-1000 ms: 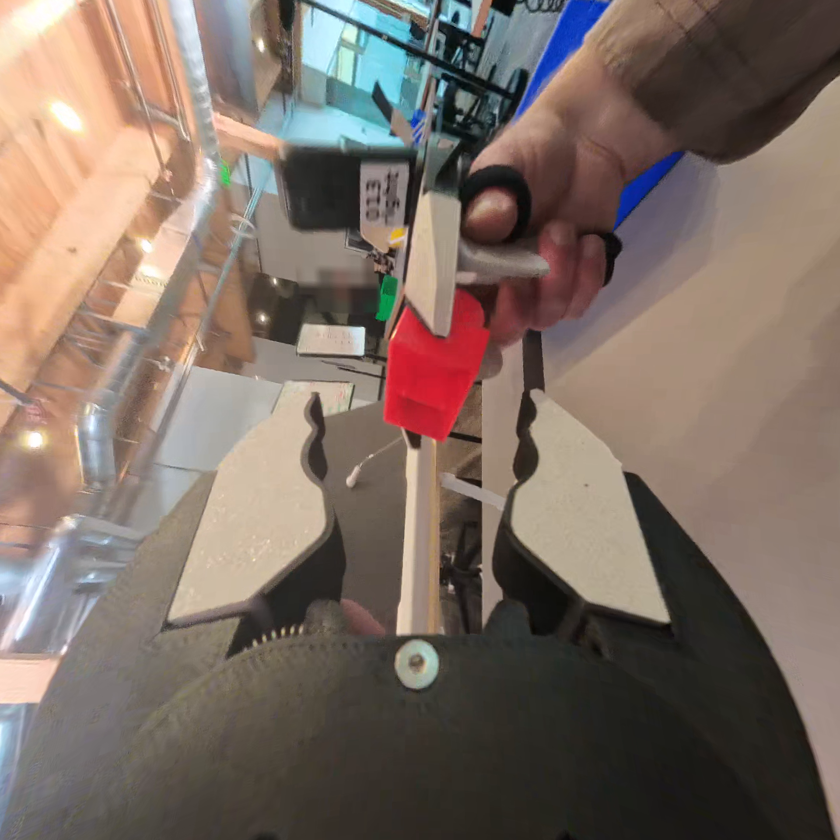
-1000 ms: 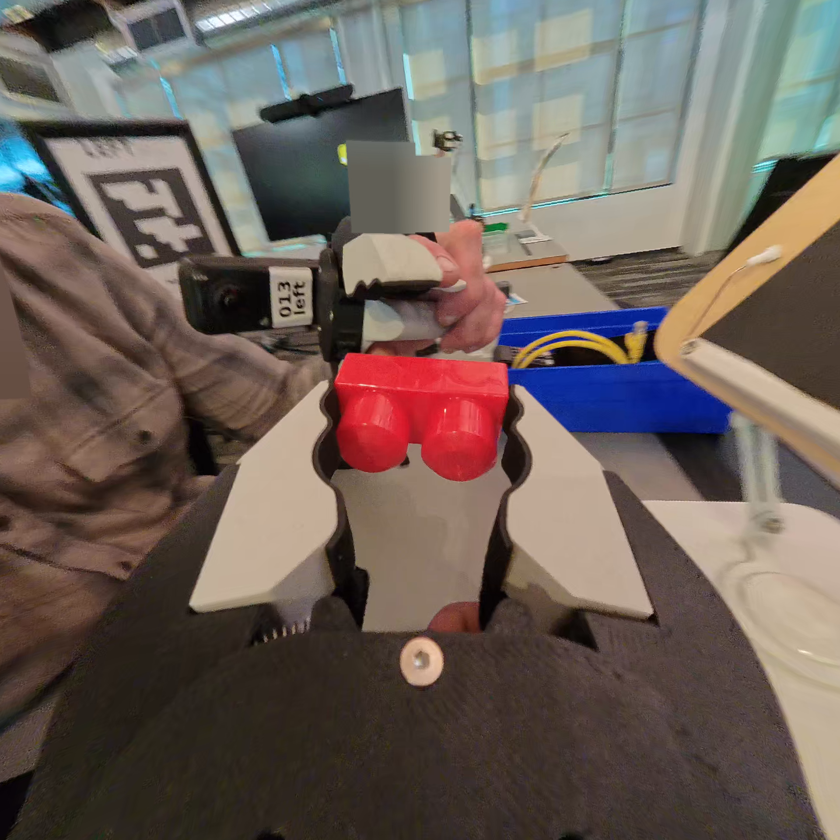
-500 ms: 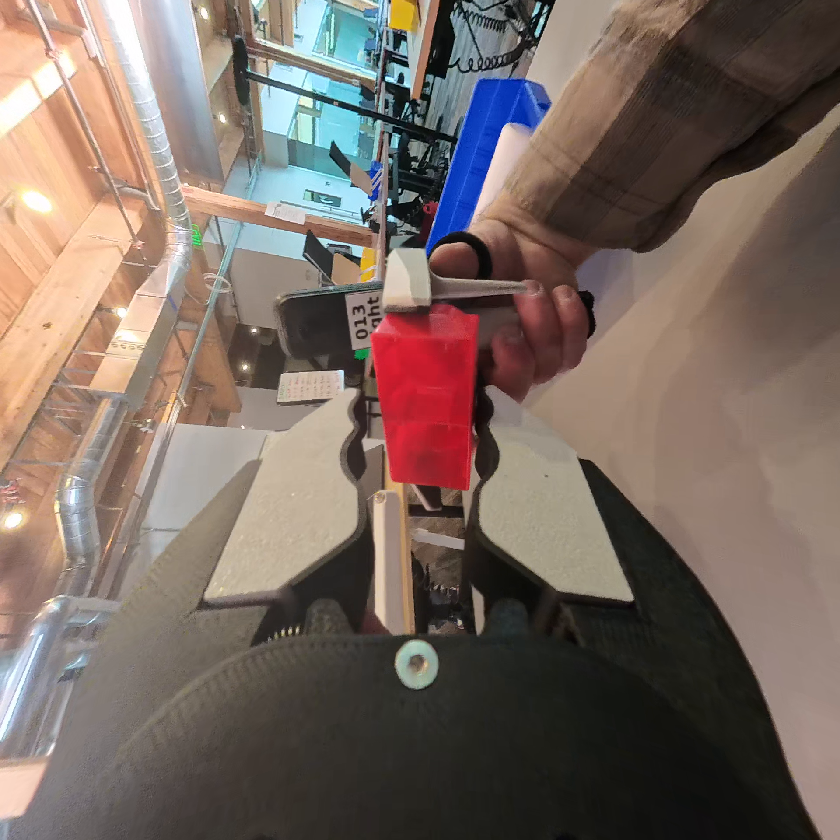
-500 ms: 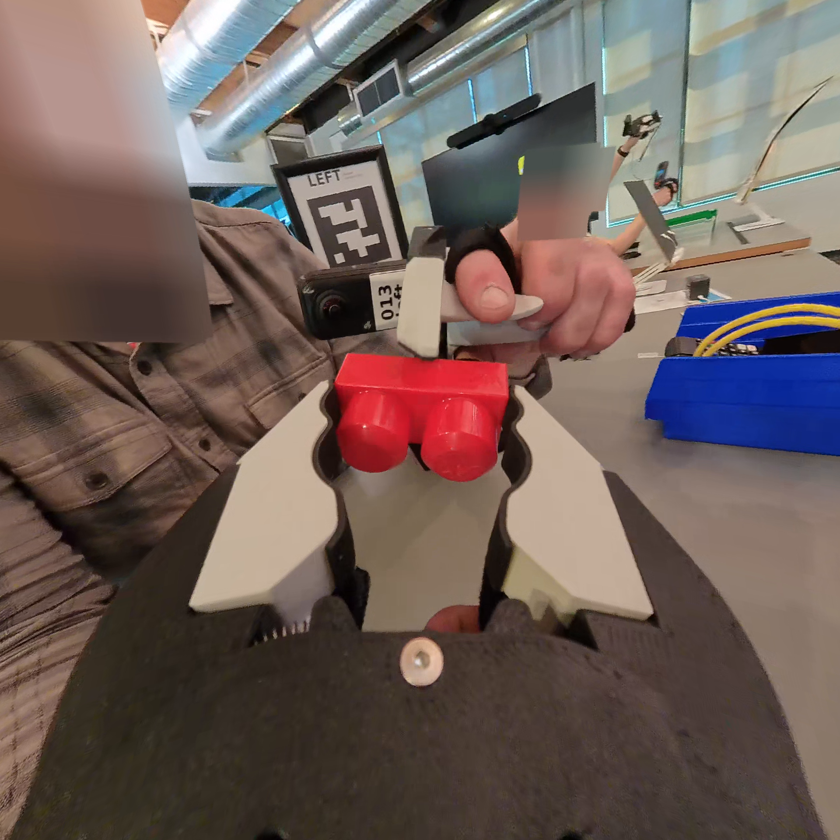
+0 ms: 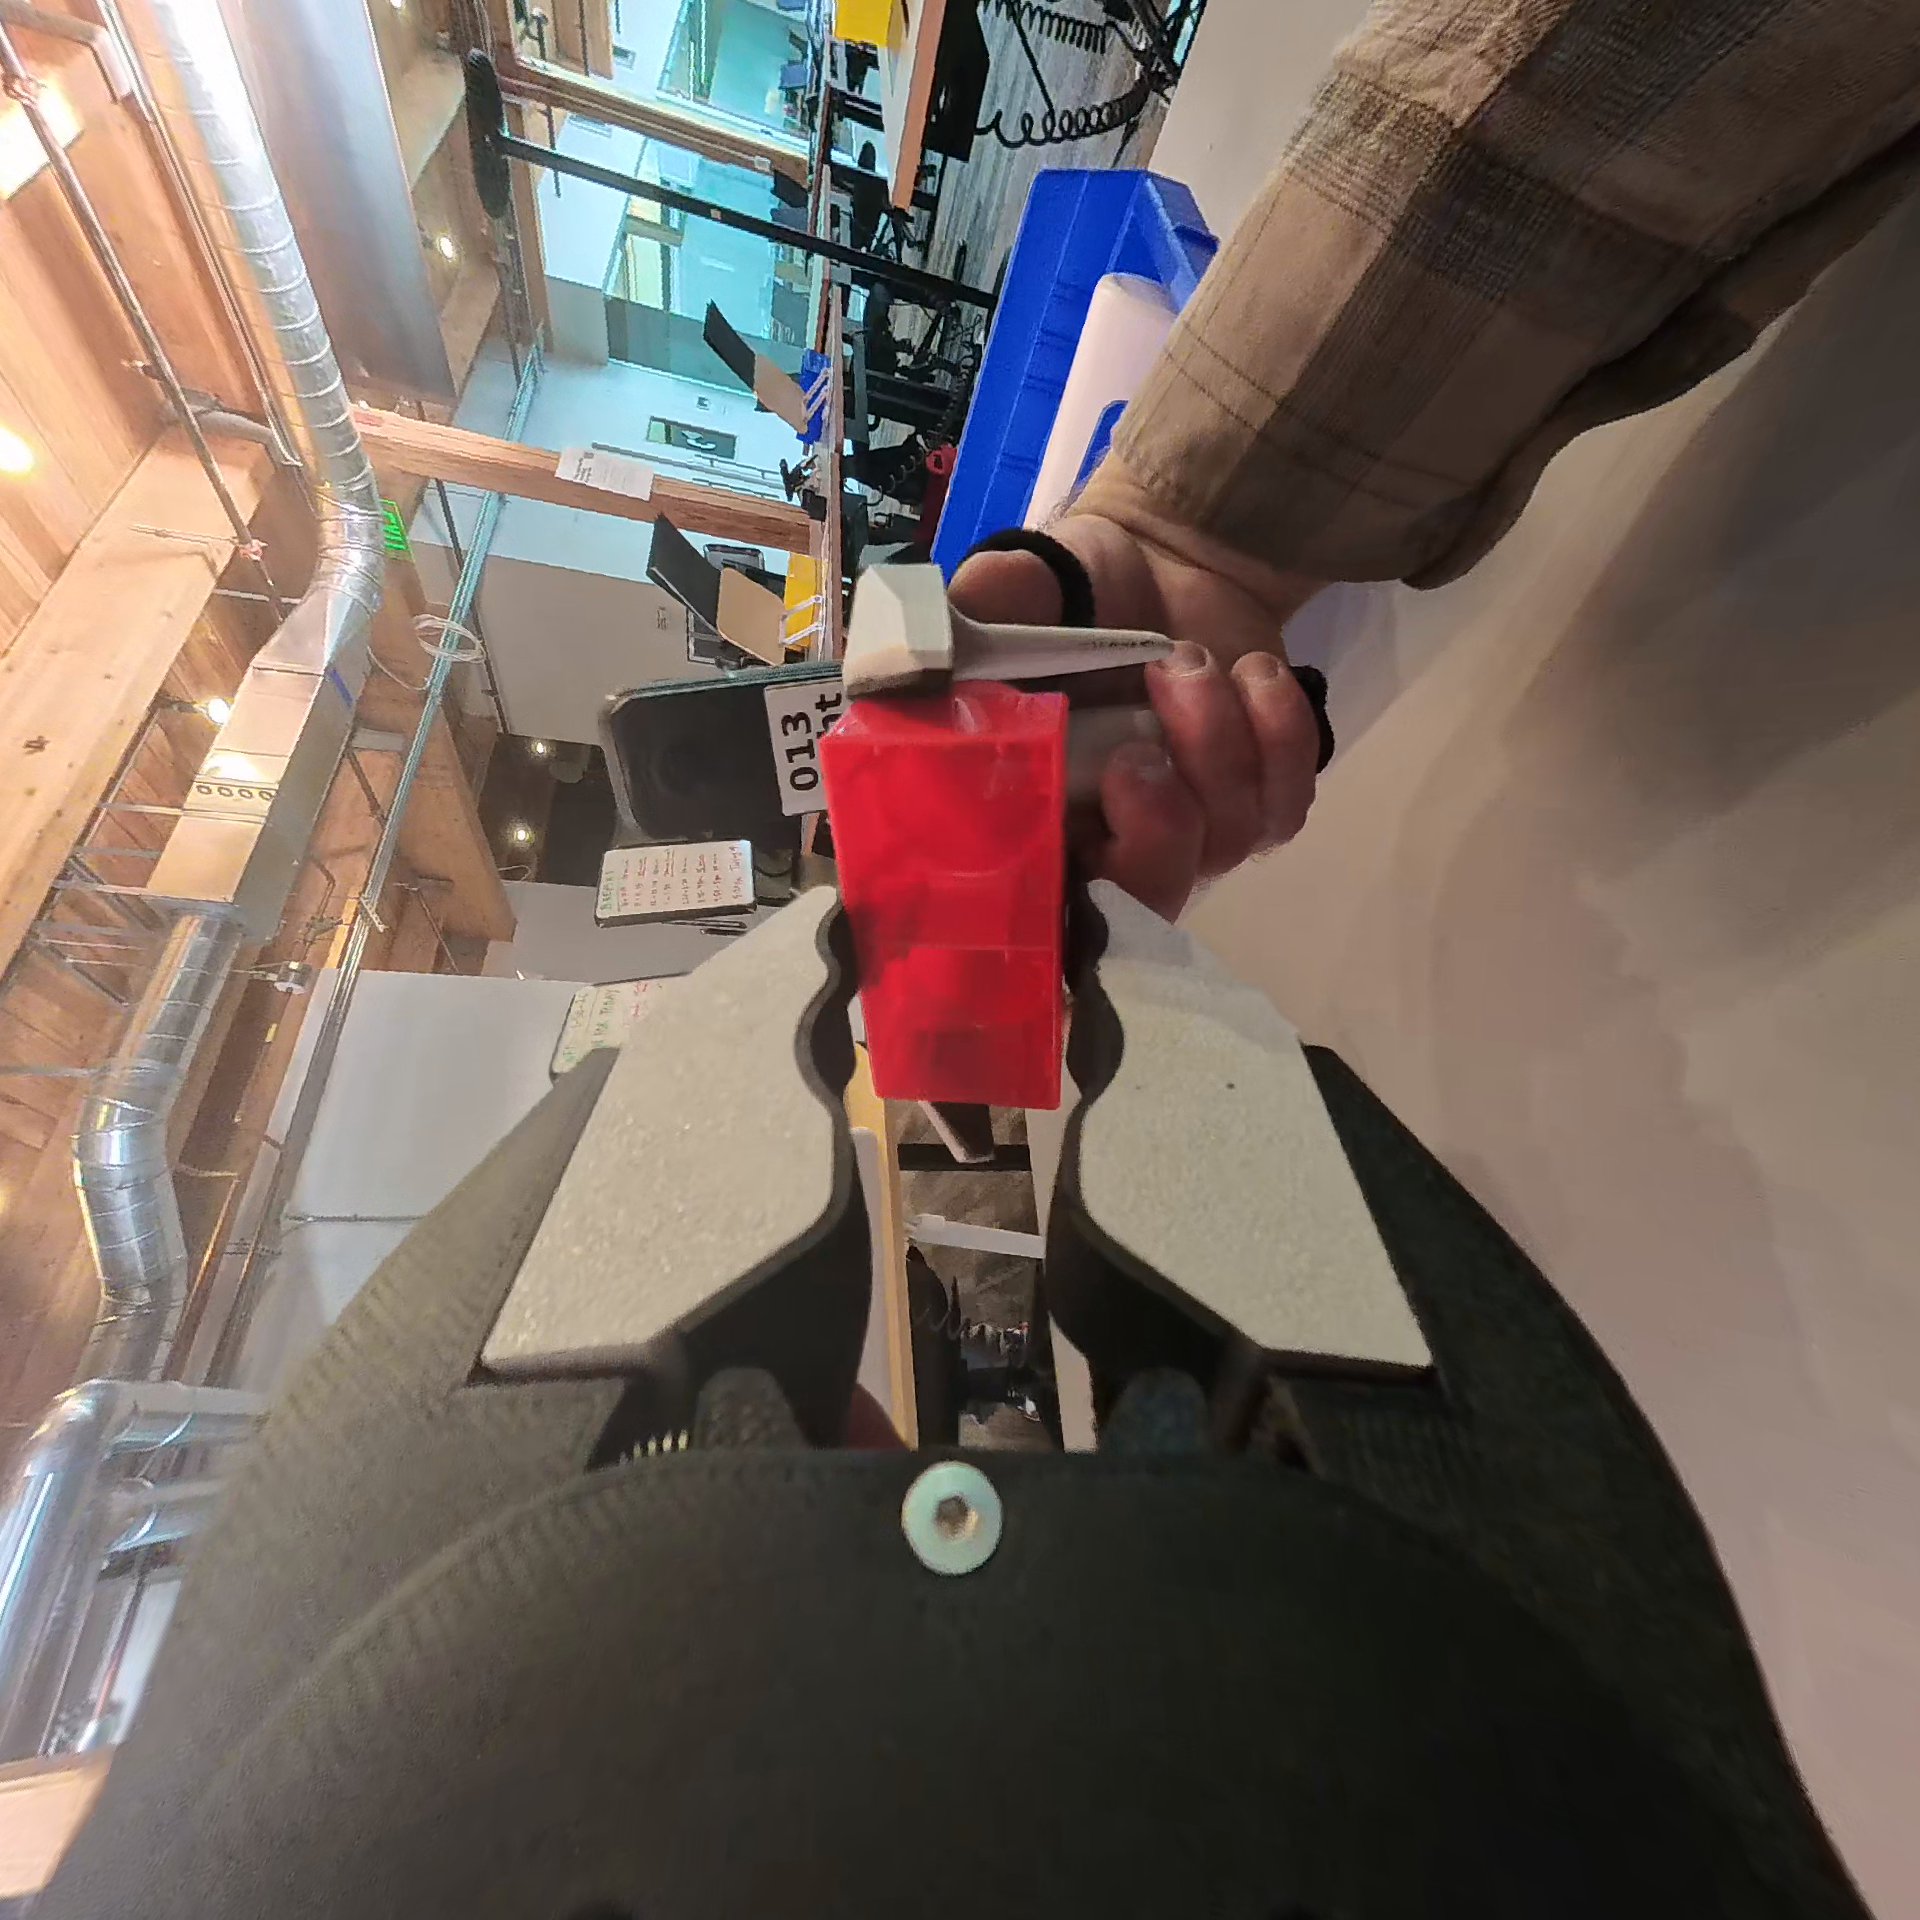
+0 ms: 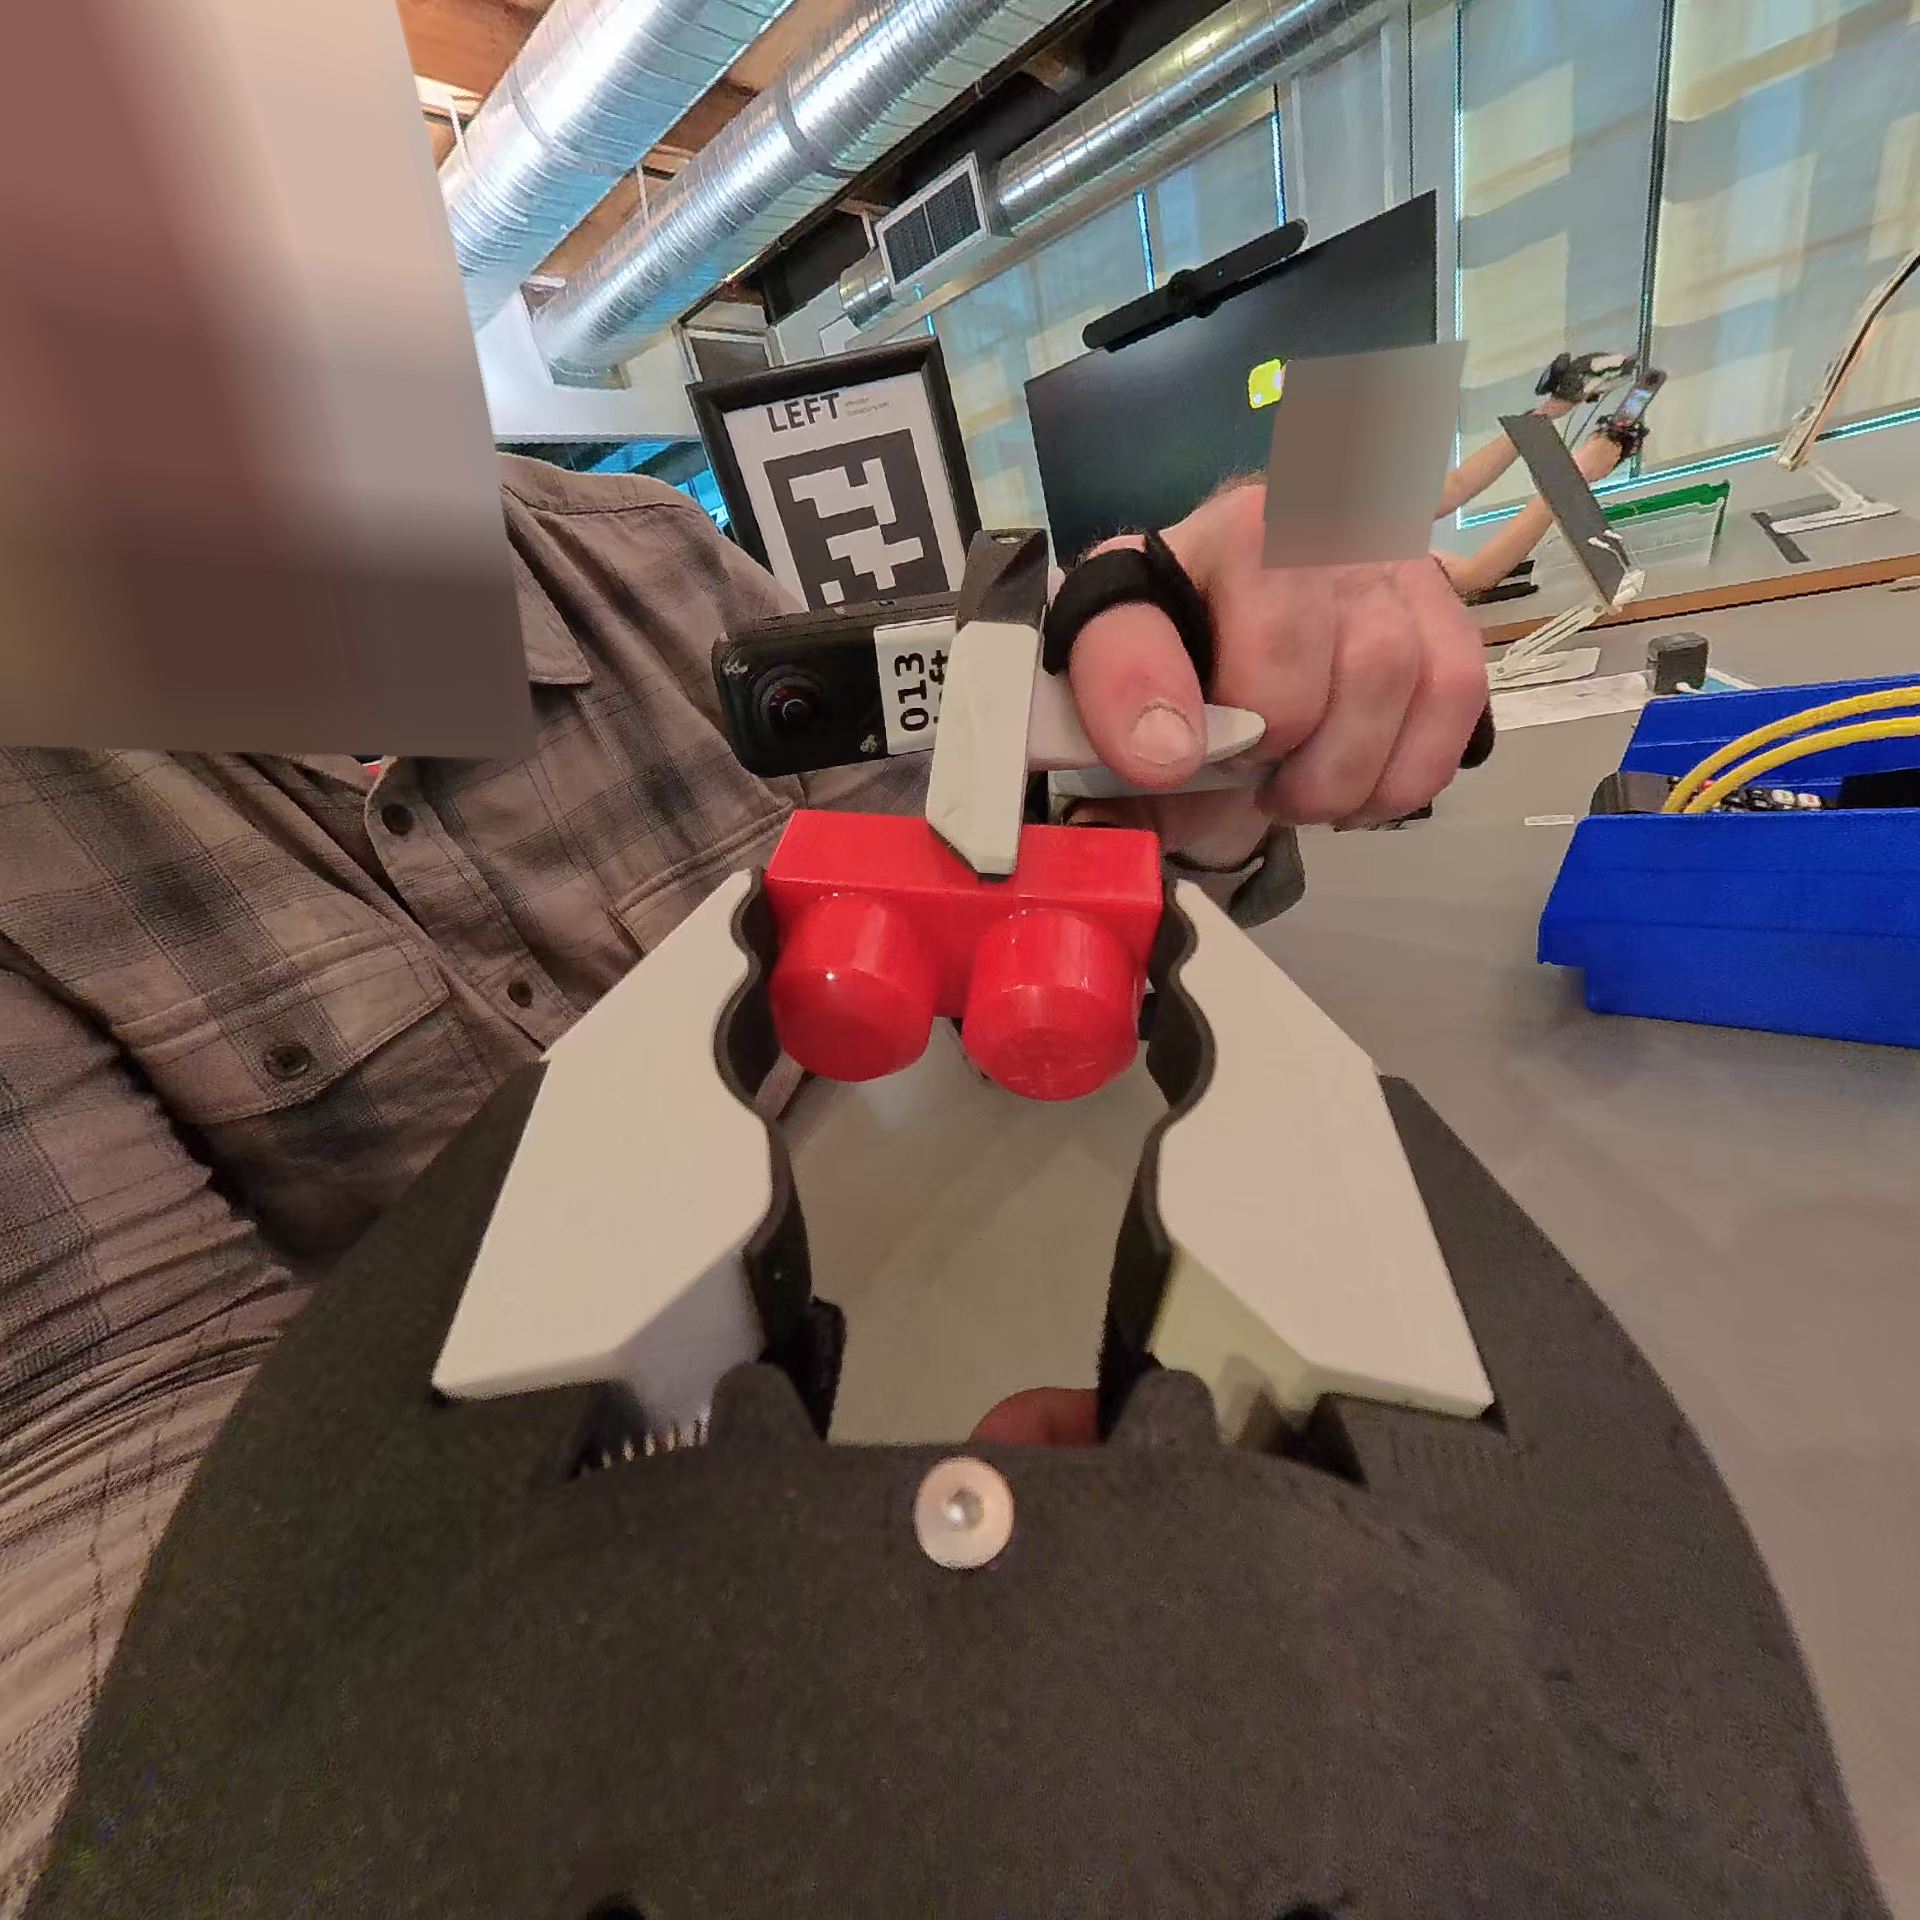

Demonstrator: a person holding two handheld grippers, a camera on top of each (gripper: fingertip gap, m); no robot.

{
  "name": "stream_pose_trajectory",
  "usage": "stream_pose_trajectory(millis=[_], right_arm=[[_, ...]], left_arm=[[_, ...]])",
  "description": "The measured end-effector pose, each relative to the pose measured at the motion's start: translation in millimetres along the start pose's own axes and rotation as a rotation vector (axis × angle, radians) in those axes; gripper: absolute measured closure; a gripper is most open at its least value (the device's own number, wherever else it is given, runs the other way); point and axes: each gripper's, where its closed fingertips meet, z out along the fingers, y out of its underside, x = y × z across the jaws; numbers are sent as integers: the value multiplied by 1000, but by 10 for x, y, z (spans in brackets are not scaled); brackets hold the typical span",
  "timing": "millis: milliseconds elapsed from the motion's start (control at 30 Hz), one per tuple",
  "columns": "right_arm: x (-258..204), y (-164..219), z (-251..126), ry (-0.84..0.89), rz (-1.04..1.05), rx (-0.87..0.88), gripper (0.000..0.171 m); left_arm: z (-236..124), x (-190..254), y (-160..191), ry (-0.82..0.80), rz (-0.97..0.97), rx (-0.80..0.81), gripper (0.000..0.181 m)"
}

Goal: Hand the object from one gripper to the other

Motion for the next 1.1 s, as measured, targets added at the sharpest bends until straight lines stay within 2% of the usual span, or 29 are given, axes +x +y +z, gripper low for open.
stream_pose_trajectory(millis=[167, 267, 367, 500, 667, 800, 933, 1100], right_arm=[[52, -57, -13, 34, -17, 28, 100], [115, -119, -50, 69, -20, 65, 90], [229, -200, -117, 160, -33, 87, 82], [474, -302, -248, 373, -57, 73, 80], [736, -407, -366, 633, -101, 1, 85], [937, -473, -423, 805, -98, -41, 97], [1090, -416, -415, 920, -91, -123, 103], [1208, -382, -430, 991, -77, -148, 118]], left_arm=[[11, -25, 40, -14, -38, -1, 145], [13, -65, 98, -34, -66, -12, 144], [10, -147, 246, -79, -73, -72, 144], [-15, -281, 534, -151, -90, -191, 144], [-51, -345, 952, -195, -93, -384, 144], [-84, -381, 1199, -239, -64, -529, 144], [-85, -392, 1267, -263, -44, -586, 144], [-75, -401, 1245, -274, -30, -604, 144]])
